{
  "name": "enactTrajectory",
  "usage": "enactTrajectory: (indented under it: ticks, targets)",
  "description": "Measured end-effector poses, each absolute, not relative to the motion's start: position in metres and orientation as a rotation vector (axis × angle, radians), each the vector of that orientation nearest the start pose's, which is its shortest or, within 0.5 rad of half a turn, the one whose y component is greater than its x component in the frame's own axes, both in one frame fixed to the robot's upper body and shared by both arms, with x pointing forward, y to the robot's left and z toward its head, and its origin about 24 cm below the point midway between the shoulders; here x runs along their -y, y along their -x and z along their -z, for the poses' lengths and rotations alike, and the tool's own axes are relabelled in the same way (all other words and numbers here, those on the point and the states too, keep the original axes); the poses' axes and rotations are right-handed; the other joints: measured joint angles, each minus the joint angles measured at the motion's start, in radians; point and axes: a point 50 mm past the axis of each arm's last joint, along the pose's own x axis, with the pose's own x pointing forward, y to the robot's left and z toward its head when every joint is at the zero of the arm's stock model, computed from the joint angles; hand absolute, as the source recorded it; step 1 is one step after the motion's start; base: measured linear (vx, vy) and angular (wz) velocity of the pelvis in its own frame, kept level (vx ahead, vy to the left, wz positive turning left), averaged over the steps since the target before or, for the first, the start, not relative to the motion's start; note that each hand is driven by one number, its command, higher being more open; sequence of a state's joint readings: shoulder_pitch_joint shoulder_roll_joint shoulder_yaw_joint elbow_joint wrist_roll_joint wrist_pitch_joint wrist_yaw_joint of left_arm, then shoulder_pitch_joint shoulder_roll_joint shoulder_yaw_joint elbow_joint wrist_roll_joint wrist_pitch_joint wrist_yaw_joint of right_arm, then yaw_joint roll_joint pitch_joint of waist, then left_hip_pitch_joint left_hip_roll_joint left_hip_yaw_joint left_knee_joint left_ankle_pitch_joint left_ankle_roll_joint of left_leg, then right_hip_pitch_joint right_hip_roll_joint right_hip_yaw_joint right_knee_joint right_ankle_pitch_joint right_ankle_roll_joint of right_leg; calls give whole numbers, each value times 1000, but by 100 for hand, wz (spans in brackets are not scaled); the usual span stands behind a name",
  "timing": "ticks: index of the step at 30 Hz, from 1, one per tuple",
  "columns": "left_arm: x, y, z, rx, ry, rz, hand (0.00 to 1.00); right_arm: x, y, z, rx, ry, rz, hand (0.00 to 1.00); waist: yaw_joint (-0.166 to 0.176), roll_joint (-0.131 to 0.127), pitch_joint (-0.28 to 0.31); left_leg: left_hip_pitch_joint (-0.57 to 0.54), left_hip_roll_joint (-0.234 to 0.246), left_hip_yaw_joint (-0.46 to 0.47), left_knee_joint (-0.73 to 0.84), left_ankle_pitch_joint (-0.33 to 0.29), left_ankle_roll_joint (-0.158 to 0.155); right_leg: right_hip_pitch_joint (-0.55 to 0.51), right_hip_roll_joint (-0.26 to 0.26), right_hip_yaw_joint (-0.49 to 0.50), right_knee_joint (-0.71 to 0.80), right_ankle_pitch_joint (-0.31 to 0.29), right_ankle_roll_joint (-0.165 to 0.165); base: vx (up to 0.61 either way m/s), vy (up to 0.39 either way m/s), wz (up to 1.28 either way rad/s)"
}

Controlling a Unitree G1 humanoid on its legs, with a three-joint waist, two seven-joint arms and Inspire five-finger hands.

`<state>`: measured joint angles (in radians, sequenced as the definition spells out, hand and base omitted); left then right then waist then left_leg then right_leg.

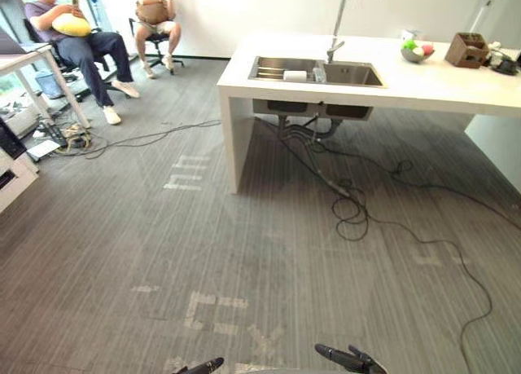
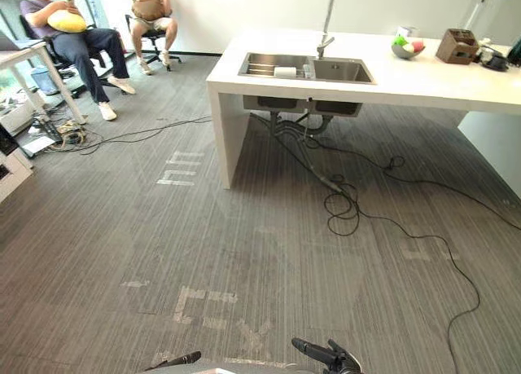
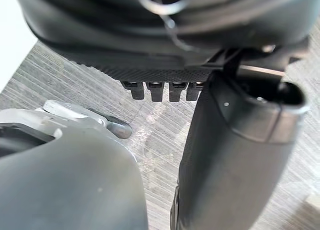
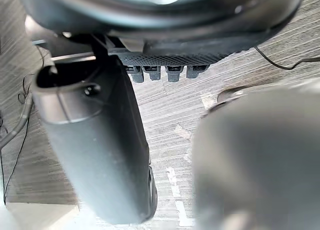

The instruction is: Walk over to the sink, pick up the cup, carry it to the dishwasher, place the cup inside the dishwasher, then close the dishwasher door

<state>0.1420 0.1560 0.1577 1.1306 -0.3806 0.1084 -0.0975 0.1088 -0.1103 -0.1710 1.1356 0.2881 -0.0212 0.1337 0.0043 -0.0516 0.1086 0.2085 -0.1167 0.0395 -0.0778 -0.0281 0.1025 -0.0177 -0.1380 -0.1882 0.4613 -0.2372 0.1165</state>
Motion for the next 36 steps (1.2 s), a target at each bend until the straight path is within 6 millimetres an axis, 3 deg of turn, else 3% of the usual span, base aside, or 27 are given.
enactTrajectory:
  ticks: [2,5,6,7,10,13,15,17,18,19,20,21,23,25,27,28,29,31,32,33,34,35,36]
  targets:
    - [-223,-36,170,-1288,375,-418,100,210,-66,167,-1133,-328,311,100,-8,9,23,22,0,-4,16,-7,20,-94,-12,39,194,-15,-22,64,45,11]
    - [-222,-28,171,-1321,395,-473,100,209,-61,168,-1136,-362,337,100,-15,20,19,31,35,-16,46,-47,12,-119,25,44,84,-23,-39,135,2,12]
    - [-222,-30,171,-1327,408,-503,100,210,-62,168,-1129,-378,349,100,-21,23,24,32,66,-24,61,-69,4,-146,55,45,-14,-10,-41,232,-35,8]
    - [-222,-31,171,-1330,409,-507,100,211,-62,167,-1126,-387,353,100,-21,24,26,32,78,-26,66,-77,4,-162,65,45,-47,9,-40,316,-61,4]
    - [-223,-32,171,-1340,404,-523,100,207,-62,167,-1114,-426,360,100,-21,23,30,65,123,-26,97,-145,-25,-231,99,35,-259,164,-31,325,-77,-1]
    - [-222,-29,172,-1336,428,-557,100,209,-60,167,-1114,-462,388,100,-26,22,30,156,120,-40,134,-246,-65,-243,83,21,-263,198,-60,456,-139,20]
    - [-219,-29,172,-1322,434,-564,100,210,-57,167,-1119,-489,402,100,-46,42,21,188,148,-76,157,-305,-89,-247,100,20,-206,248,-114,634,-240,62]
    - [-210,-36,173,-1307,463,-555,100,215,-60,166,-1127,-497,407,100,-42,67,5,132,191,-83,326,-304,-109,-234,141,8,-167,260,-172,563,-260,38]
    - [-208,-35,173,-1308,469,-555,100,217,-62,166,-1129,-491,405,100,-40,79,1,106,206,-83,395,-297,-122,-221,159,7,-171,247,-177,728,-362,-15]
    - [-206,-35,173,-1309,475,-553,100,219,-65,165,-1128,-480,397,100,-40,97,-5,44,227,-84,559,-262,-164,-200,188,11,-175,220,-202,734,-329,-34]
    - [-205,-36,174,-1305,487,-545,100,221,-66,164,-1127,-471,391,100,-41,109,-11,-28,248,-83,736,-183,-209,-162,216,20,-192,195,-219,746,-303,-34]
    - [-203,-37,174,-1298,496,-538,100,221,-67,164,-1125,-467,391,100,-41,114,-9,-63,264,-81,830,-153,-227,-131,231,25,-214,187,-227,622,-213,-27]
    - [-206,-52,171,-1188,536,-503,100,219,-69,165,-1135,-450,374,100,-35,105,6,-192,321,-39,1142,-180,-213,38,277,52,-324,173,-246,560,-189,-21]
    - [-209,-68,166,-1092,485,-449,100,217,-71,165,-1140,-428,354,100,-17,89,14,-286,320,-24,1201,-221,-200,121,281,78,-380,168,-253,457,-115,-28]
    - [-205,-119,145,-859,451,-278,100,214,-94,161,-1105,-395,300,100,12,84,37,-480,317,41,1090,-281,-152,190,276,117,-437,168,-254,404,-23,-44]
    - [-202,-133,138,-795,479,-226,100,212,-101,160,-1095,-390,281,100,20,81,44,-509,311,68,1020,-285,-147,199,269,128,-444,168,-254,363,68,-61]
    - [-196,-161,117,-652,514,-112,100,206,-115,157,-1074,-375,235,100,34,65,62,-545,290,131,847,-276,-151,224,240,152,-446,149,-244,425,118,-56]
    - [-177,-201,72,-409,493,70,100,206,-130,152,-1046,-348,196,100,41,60,77,-559,231,182,537,-164,-164,261,201,181,-444,103,-221,356,145,-47]
    - [-162,-221,35,-211,455,166,100,210,-135,149,-1038,-330,189,100,49,84,74,-554,223,176,349,-86,-188,281,201,207,-445,70,-209,297,160,-39]
    - [-156,-228,15,-108,443,198,100,212,-136,148,-1041,-320,188,100,51,97,71,-562,228,157,307,-72,-199,294,207,219,-444,50,-209,407,249,-56]
    - [-149,-239,-26,117,363,221,100,213,-135,149,-1059,-316,192,100,55,116,62,-566,231,139,314,7,-187,325,204,246,-440,6,-202,580,363,-59]
    - [-149,-245,-66,319,286,211,100,209,-132,151,-1077,-326,194,100,59,92,45,-559,193,142,332,62,-144,330,160,271,-412,-42,-187,506,314,-62]
    - [-151,-245,-85,410,255,198,100,207,-128,153,-1092,-331,199,100,60,72,35,-553,167,148,330,67,-133,320,137,284,-382,-58,-173,677,334,-59]
